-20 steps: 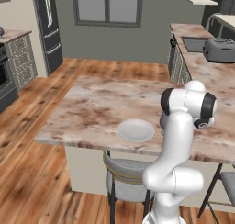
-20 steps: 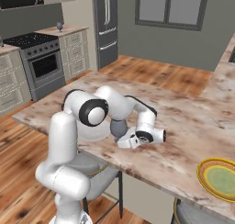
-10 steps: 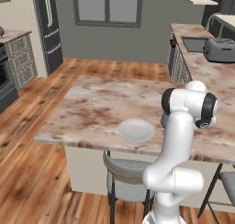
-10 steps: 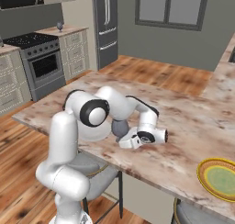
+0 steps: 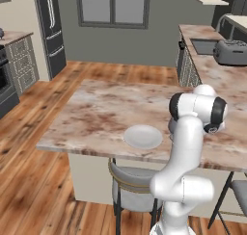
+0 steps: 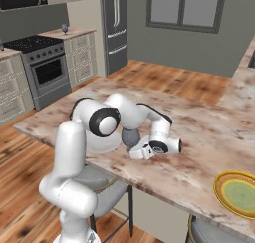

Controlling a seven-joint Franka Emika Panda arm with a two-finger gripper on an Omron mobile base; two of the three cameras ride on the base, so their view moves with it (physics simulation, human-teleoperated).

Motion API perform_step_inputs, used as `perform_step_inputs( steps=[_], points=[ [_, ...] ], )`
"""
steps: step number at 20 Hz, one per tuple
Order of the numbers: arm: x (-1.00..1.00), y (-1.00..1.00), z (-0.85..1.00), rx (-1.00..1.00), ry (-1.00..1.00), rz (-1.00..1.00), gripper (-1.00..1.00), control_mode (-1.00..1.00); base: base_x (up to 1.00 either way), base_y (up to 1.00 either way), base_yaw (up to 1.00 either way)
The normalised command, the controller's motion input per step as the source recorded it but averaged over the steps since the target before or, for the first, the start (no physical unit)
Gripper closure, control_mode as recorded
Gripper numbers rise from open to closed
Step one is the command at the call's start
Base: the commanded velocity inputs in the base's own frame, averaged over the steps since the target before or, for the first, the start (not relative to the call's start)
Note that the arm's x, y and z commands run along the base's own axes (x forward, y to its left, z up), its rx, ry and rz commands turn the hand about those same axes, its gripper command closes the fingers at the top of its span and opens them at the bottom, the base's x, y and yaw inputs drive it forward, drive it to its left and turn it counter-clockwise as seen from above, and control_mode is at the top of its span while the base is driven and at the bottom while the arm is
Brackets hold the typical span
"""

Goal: Retrieve the wine glasses from the counter and place one next to each plate.

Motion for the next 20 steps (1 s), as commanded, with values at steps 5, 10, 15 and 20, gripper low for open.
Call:
perform_step_inputs(
  steps=[5, 10, 15, 20],
  points=[
    [-0.06, -0.11, -0.17, 0.00, 0.00, 0.03, -1.00, -1.00, 0.00, 0.00, 0.00],
    [0.33, -0.01, -0.46, 0.03, 0.01, 0.03, -1.00, -1.00, 0.00, 0.00, 0.00],
    [-0.54, 0.14, -0.27, 0.00, -0.07, 0.05, -1.00, -1.00, 0.00, 0.00, 0.00],
    [-0.41, 0.06, -0.12, 0.00, -0.11, 0.09, -1.00, -1.00, 0.00, 0.00, 0.00]
  ],
)
